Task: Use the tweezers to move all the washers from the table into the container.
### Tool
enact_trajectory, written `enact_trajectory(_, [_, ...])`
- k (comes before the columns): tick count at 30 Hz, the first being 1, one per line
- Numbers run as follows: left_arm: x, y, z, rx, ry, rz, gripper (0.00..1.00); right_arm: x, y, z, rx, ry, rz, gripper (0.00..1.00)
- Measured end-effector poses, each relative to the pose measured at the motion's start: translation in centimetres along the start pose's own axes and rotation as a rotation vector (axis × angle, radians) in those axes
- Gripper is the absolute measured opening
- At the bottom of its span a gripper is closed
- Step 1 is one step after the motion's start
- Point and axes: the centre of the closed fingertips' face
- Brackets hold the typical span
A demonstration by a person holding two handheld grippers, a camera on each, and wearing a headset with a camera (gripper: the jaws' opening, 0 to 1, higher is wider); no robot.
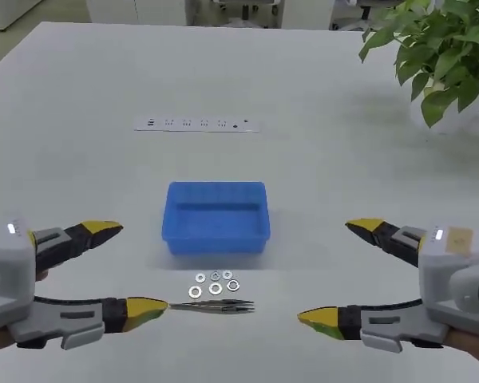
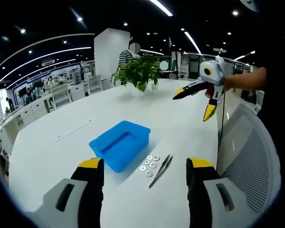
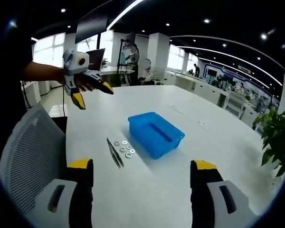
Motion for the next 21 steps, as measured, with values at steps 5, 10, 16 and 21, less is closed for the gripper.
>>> enact_trajectory(5, [0.2, 0.1, 0.4, 0.035, 0.019, 0.030, 0.72, -0.1, 0.1, 0.4, -0.028, 0.010, -0.020, 0.81])
enact_trajectory(10, [0.4, 0.2, 0.8, 0.066, 0.035, 0.055, 0.68, -0.1, 0.2, 0.9, -0.064, 0.025, -0.042, 0.77])
enact_trajectory(16, [0.9, 0.1, 1.2, 0.103, 0.059, 0.081, 0.62, -0.2, 0.2, 1.8, -0.109, 0.046, -0.080, 0.71])
enact_trajectory(21, [1.7, -0.1, 1.6, 0.139, 0.095, 0.112, 0.58, -0.2, 0.5, 2.4, -0.150, 0.068, -0.113, 0.65])
Point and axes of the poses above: the centre of the closed fingertips' face, and the gripper's own axes: z roughly forward along the fingers, y roughly to its left, x roughly out of its underside, and after that the axes turned 14 degrees about -x, right-handed
